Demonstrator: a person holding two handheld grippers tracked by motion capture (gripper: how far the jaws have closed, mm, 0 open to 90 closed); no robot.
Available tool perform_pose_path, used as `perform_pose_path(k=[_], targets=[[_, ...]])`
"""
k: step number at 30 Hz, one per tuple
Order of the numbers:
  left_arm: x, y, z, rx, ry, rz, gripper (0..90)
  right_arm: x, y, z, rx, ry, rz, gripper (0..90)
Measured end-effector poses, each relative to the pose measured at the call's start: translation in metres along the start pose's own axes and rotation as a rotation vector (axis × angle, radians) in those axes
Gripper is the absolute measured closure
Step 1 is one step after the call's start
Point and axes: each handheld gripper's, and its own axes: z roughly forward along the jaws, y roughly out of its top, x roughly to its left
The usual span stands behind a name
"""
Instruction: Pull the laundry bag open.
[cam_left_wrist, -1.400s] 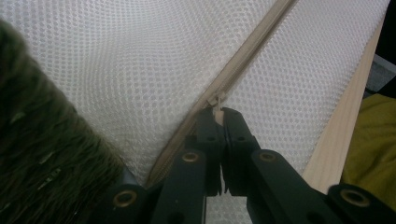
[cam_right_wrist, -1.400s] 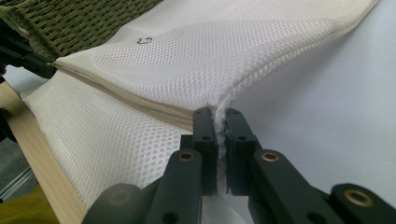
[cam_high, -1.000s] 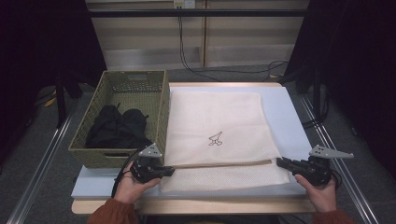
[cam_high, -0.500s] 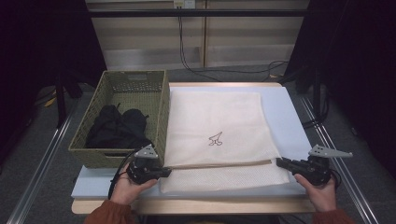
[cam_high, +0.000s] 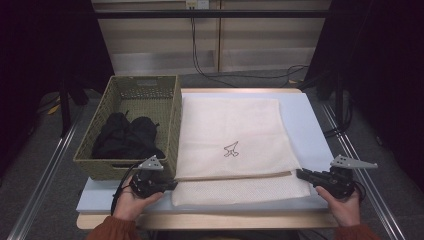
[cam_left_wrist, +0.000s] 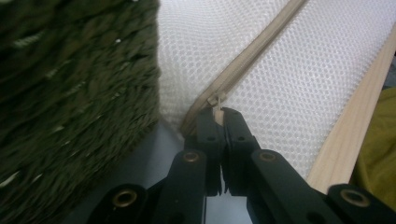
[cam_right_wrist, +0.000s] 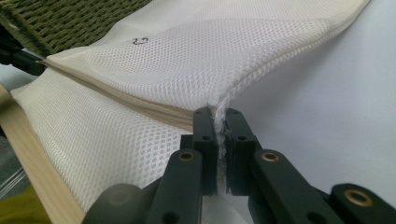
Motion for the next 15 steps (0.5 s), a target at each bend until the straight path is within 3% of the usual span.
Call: perform_pose_path(k=[15], targets=[[0.0022, -0.0055, -0.0034, 0.005, 0.014, -0.014, 87.2, 0.0002, -0.0003, -0.0001, 0.006, -0.003, 0.001, 84.9]])
